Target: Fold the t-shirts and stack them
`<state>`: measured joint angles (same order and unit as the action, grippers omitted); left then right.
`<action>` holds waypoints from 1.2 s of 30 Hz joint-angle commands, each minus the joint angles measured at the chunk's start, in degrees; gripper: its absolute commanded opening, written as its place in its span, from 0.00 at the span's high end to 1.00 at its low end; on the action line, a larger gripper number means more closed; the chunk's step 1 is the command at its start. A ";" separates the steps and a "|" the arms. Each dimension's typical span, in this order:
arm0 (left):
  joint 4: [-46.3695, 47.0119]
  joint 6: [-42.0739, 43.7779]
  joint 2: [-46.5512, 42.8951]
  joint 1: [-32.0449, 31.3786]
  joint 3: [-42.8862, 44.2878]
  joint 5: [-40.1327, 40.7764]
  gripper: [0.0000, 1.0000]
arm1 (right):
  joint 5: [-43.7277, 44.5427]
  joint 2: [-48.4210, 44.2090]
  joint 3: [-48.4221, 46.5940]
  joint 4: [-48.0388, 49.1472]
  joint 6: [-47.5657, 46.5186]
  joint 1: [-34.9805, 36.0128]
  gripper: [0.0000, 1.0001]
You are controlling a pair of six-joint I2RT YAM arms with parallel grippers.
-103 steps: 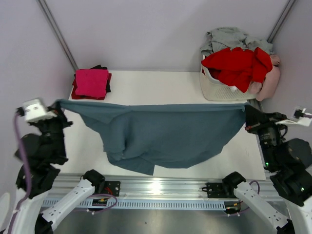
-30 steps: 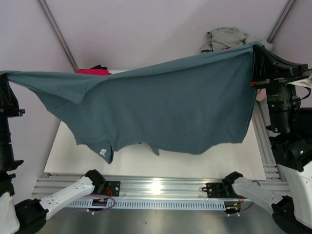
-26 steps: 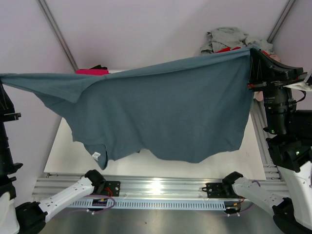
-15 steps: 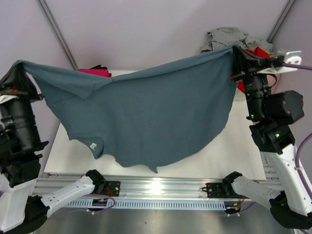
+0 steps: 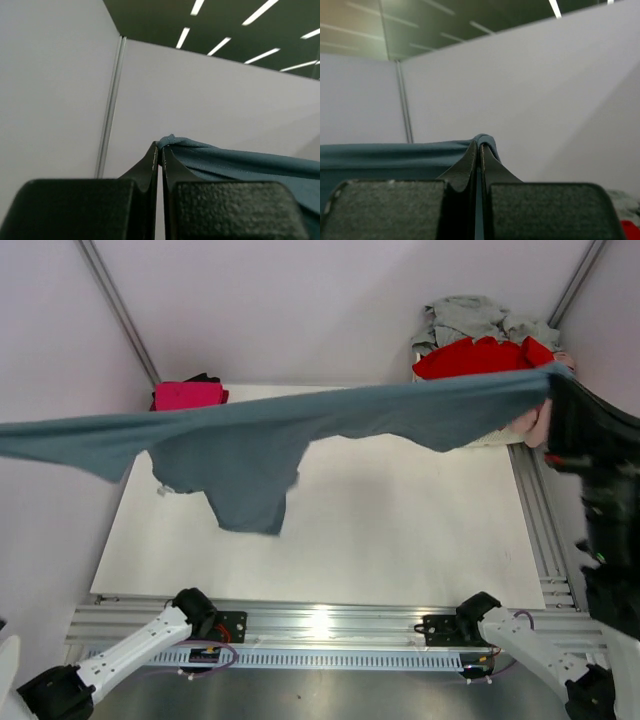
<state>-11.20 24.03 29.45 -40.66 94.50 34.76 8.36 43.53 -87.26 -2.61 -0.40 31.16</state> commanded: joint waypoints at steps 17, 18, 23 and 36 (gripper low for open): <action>12.94 10.85 9.65 1.38 -6.60 4.43 0.95 | 10.09 7.79 8.24 13.50 -9.43 -0.48 1.00; 14.00 11.90 11.14 1.46 -7.48 4.78 0.95 | 10.44 9.54 9.12 14.64 -9.87 -0.74 1.00; 11.92 -1.14 22.39 12.67 -12.75 -0.46 0.94 | 7.82 15.44 15.62 18.42 -4.97 -5.04 1.00; -9.36 -29.84 60.36 18.43 -2.48 2.32 0.98 | 17.13 36.09 20.64 25.73 -3.46 -6.99 1.00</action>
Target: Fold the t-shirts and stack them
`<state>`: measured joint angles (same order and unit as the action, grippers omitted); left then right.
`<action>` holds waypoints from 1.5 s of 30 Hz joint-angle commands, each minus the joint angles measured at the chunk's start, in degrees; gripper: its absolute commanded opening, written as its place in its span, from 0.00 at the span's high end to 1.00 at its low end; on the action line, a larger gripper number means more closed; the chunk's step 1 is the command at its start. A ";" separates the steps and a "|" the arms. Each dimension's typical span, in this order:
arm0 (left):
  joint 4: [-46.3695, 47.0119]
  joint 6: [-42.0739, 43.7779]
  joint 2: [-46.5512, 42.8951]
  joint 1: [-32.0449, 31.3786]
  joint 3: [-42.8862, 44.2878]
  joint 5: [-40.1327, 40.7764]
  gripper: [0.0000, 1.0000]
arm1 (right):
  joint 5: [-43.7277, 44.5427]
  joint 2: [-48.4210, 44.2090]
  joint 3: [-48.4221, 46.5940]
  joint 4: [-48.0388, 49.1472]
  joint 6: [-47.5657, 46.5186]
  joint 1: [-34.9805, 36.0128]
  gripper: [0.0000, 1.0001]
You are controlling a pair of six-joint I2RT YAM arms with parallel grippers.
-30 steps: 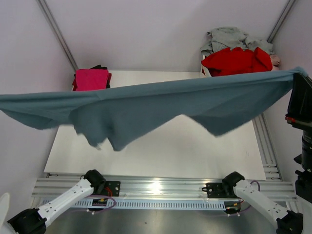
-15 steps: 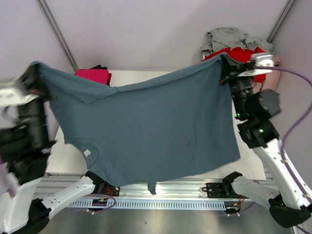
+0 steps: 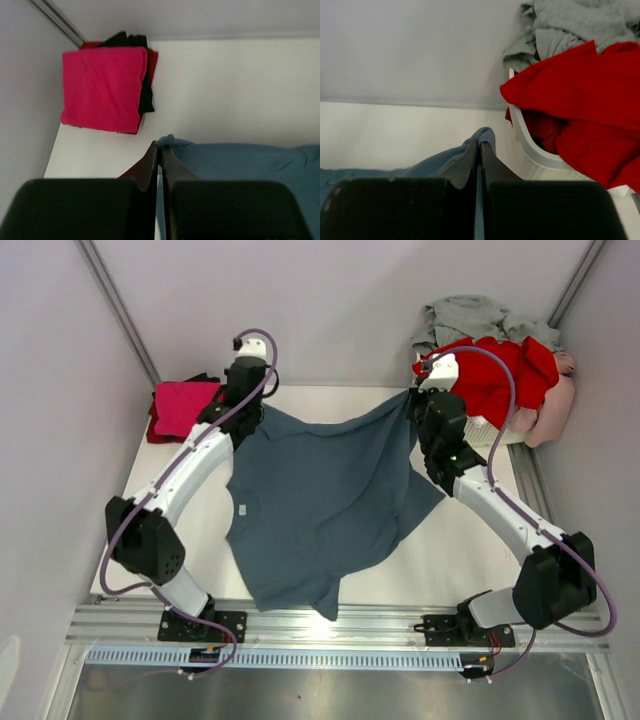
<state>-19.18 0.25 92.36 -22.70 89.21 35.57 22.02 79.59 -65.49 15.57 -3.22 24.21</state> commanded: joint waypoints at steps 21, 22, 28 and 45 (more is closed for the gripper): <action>-9.03 -11.24 -21.60 -5.95 -9.75 7.75 0.98 | 22.69 -3.83 5.46 5.43 -10.39 3.21 1.00; -8.95 -10.98 -22.47 -5.95 -11.32 8.28 0.98 | 25.50 -4.09 5.90 7.96 -12.23 3.22 1.00; -8.77 -8.25 -27.05 -6.04 -14.76 11.89 0.98 | 34.31 -5.59 7.57 9.57 -14.35 -0.38 1.00; -15.71 -15.10 -32.50 -11.03 -19.86 6.70 0.99 | 21.48 -9.19 7.93 -2.11 -6.71 2.15 1.00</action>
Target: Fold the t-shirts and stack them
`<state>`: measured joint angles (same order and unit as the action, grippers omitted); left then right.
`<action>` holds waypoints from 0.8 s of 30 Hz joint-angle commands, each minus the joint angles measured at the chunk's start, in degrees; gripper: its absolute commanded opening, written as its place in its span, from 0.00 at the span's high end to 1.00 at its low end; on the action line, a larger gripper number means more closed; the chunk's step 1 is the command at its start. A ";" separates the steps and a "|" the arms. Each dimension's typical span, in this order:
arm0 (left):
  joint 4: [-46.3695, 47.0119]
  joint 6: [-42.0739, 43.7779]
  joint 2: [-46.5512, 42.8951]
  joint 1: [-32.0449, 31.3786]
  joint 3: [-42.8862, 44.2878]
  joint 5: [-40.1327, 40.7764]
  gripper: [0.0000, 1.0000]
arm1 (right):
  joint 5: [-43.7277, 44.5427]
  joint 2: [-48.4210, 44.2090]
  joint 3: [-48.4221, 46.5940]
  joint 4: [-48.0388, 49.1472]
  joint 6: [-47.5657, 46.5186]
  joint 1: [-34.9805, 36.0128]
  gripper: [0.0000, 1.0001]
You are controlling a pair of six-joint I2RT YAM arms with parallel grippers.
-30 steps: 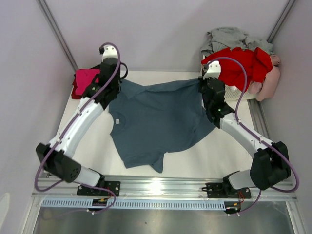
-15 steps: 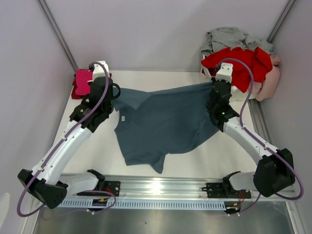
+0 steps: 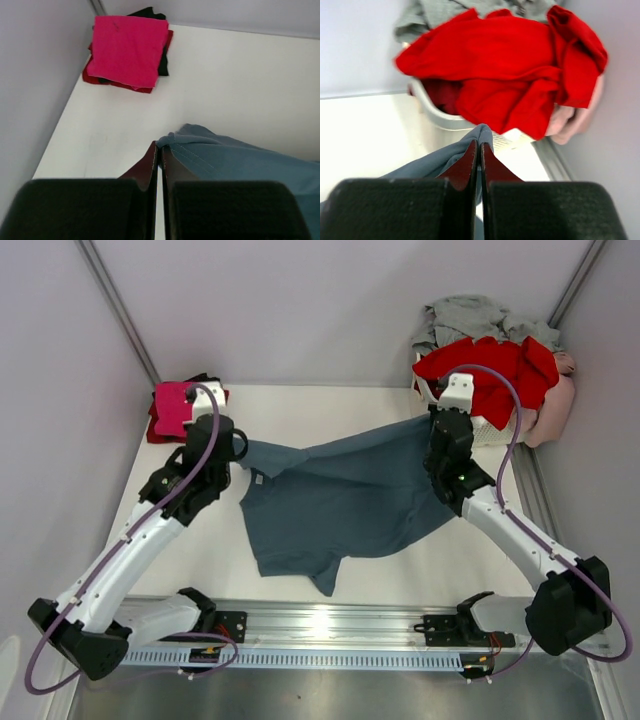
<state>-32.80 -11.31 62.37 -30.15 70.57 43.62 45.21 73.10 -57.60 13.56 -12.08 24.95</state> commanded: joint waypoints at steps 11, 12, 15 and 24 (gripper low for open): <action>-8.33 -14.26 -7.52 -6.15 -10.62 -9.60 0.99 | -3.02 -4.98 2.40 -10.65 13.29 2.56 1.00; -9.21 -15.57 -7.87 -6.23 -11.32 -10.21 0.99 | -3.11 -5.07 3.45 -11.97 14.18 2.65 1.00; -10.18 -17.95 -9.19 -6.41 -14.57 -11.79 0.99 | -3.46 -5.60 6.09 -13.30 17.17 2.82 1.00; -12.03 -24.09 -10.25 -10.88 -19.32 -17.34 0.99 | -1.71 -6.39 7.24 -22.17 27.17 3.79 1.00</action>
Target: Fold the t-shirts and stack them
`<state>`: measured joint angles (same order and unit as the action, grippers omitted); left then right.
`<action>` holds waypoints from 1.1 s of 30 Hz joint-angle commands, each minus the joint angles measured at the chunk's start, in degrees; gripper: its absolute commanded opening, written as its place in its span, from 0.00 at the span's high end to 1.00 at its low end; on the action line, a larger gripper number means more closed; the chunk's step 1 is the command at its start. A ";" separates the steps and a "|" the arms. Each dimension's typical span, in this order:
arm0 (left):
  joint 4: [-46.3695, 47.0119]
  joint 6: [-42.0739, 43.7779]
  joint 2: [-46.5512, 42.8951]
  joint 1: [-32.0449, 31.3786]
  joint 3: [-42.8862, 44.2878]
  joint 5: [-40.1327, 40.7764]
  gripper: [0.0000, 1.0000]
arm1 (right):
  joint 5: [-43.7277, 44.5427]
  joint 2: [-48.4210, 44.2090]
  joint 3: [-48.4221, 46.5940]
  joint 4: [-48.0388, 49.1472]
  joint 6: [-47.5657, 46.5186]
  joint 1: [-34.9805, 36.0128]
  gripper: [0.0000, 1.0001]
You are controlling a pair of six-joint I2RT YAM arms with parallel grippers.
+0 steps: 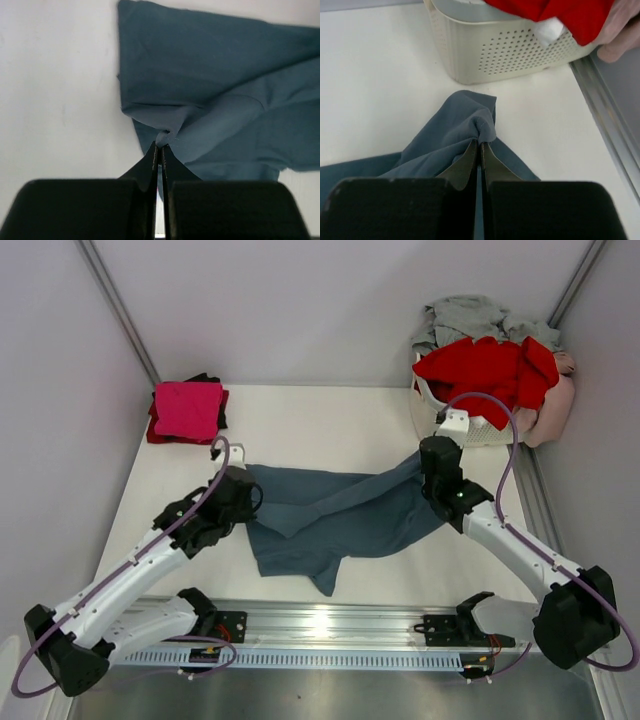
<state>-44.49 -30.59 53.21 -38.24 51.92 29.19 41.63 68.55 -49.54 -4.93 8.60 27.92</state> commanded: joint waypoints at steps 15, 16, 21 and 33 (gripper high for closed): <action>-2.09 -12.74 -0.65 -7.99 -8.06 -7.22 0.99 | 8.65 -2.99 5.24 -9.57 12.58 3.02 1.00; -2.01 -12.92 -0.65 -8.17 -8.15 -7.22 0.99 | 8.73 -2.73 5.50 -9.75 12.75 3.02 1.00; -2.44 -14.14 0.84 -8.52 -8.59 -7.57 0.99 | 10.31 -0.35 5.51 -12.91 15.74 3.02 1.00; -5.42 -16.70 -0.38 -10.19 -5.61 -5.03 0.38 | 2.69 3.44 -0.21 -16.70 17.25 3.10 0.56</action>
<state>-48.38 -45.71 54.48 -47.94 43.38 21.47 47.92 72.97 -46.30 -22.46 25.10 30.74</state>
